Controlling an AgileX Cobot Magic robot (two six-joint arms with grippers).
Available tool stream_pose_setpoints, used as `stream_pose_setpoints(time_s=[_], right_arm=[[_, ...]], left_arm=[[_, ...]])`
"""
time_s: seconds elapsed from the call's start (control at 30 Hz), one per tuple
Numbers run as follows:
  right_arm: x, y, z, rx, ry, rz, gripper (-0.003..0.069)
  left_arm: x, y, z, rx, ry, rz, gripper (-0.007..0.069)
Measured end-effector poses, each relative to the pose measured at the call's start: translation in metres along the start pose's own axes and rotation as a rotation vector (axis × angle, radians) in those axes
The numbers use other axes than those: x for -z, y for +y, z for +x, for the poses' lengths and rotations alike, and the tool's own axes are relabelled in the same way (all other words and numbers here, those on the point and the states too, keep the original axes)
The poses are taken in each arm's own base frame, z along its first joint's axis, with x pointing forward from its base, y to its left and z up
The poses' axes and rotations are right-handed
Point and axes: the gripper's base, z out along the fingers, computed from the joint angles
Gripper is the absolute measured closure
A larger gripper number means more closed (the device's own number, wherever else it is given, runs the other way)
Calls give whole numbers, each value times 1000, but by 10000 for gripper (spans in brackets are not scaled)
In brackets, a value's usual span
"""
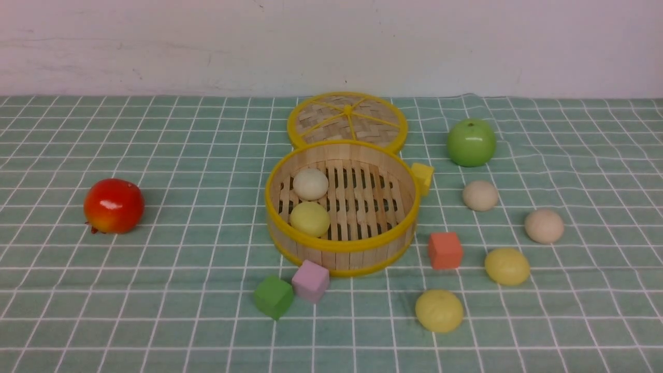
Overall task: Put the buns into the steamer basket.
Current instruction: Use the right arm to grab a steamed stuffed bun
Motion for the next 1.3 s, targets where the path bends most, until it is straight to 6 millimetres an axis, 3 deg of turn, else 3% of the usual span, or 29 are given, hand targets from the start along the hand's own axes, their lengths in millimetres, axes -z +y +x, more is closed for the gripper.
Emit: stream_pose_setpoints(time_s=[0.6,0.83,1.03,1.13,1.23,1.3], right_arm=[[0,0,0,0,0,0,420],[0,0,0,0,0,0,420],[0,0,0,0,0,0,420],[0,0,0,0,0,0,420],[0,0,0,0,0,0,420],[0,0,0,0,0,0,420]], left_arm=[[-5,0,1,4,12,-1,638],[-21,0,-4,-33,-234,-2,638],[-49,11,28,-23,-340,-95,638],[-74,25,62,-7,-327,-184,638],[-84,33,79,6,-303,-235,638],[-98,44,102,26,-240,-295,638]])
